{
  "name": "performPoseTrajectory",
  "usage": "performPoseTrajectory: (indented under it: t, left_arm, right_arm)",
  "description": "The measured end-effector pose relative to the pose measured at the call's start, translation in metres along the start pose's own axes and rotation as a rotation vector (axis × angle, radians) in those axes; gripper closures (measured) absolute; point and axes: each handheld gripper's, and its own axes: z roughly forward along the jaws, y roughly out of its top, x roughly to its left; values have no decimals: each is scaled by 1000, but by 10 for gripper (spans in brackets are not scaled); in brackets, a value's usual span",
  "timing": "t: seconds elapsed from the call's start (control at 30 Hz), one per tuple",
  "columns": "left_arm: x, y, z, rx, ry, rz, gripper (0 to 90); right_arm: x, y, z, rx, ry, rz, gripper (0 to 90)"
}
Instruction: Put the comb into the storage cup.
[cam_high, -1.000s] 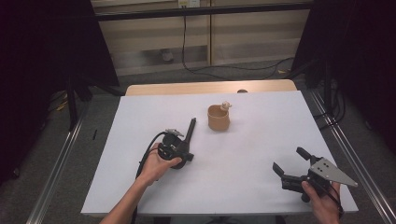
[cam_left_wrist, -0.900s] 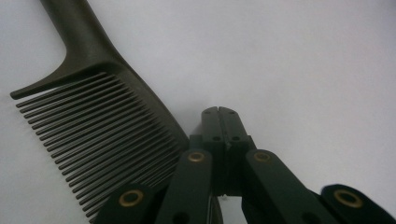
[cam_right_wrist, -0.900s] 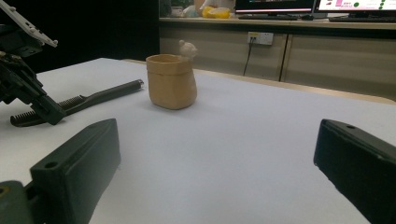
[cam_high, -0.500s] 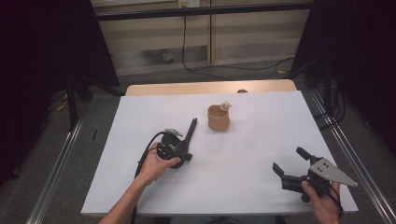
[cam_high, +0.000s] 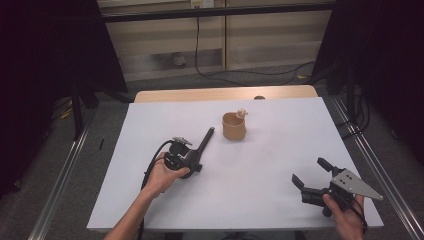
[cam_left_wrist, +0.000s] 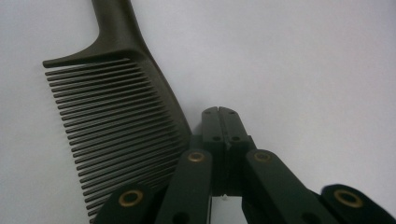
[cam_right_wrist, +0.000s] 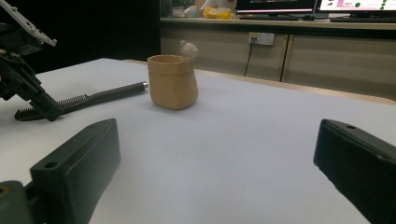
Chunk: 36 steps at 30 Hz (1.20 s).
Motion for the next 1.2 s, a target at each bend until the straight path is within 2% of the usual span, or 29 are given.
performPoseTrajectory:
  t: [0.63, 0.8, 0.87, 1.0, 1.1, 1.13, 1.2]
  left_arm:
    - [2, -1, -3, 5, 19, 6, 900]
    - [1, -2, -4, -10, 19, 11, 900]
    - [0, -2, -6, -48, 28, -1, 900]
    - [-4, -1, -12, -86, 15, 27, 900]
    - [-4, -1, -16, -142, 17, 43, 900]
    - [-5, -1, -17, -167, 20, 50, 856]
    - [-5, 0, -22, -210, 22, 64, 852]
  right_arm:
    - [0, 0, 0, -1, 1, -1, 0]
    - [0, 0, 0, -3, 2, 0, 0]
    - [0, 0, 0, -3, 2, 1, 0]
    - [0, 0, 0, -6, 1, 3, 0]
    - [0, 0, 0, -5, 1, 4, 0]
    - [0, 0, 0, -7, 1, 2, 0]
    - [0, 0, 0, -7, 1, 2, 0]
